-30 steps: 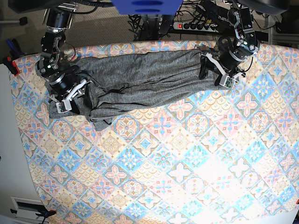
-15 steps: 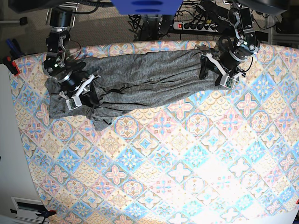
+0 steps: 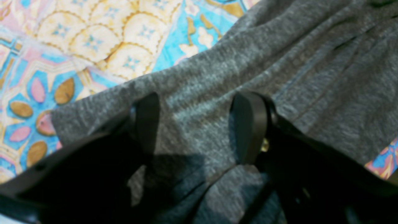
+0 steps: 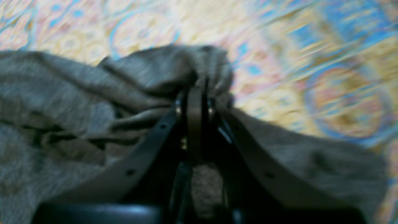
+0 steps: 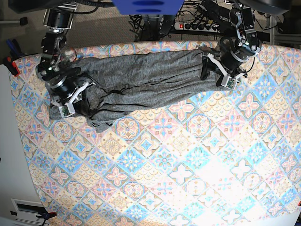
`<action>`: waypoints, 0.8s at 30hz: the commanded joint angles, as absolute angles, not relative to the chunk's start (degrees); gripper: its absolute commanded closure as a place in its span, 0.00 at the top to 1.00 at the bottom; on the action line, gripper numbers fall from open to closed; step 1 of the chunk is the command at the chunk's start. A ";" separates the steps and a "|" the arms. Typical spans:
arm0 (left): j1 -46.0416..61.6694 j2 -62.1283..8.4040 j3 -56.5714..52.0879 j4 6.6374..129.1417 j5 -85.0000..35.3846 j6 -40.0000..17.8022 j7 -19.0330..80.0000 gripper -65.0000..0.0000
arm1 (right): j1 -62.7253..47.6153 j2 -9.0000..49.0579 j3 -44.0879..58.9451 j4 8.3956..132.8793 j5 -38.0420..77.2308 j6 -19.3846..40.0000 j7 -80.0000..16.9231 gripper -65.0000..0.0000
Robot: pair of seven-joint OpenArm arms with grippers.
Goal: Layout the t-shirt on the table in an organized manner, then fold the t-shirt properly
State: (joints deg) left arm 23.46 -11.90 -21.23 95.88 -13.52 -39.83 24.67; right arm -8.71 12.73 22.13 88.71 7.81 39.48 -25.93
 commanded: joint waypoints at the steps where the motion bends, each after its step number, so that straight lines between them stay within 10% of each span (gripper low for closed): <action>1: 23.25 -12.18 -21.41 96.75 -14.37 -40.00 23.34 0.56 | -8.13 13.32 22.29 91.03 9.01 40.00 -25.10 0.00; 24: 23.25 -12.00 -21.32 96.84 -14.37 -40.00 23.34 0.56 | -28.97 13.32 17.27 109.67 8.92 40.00 -17.10 0.00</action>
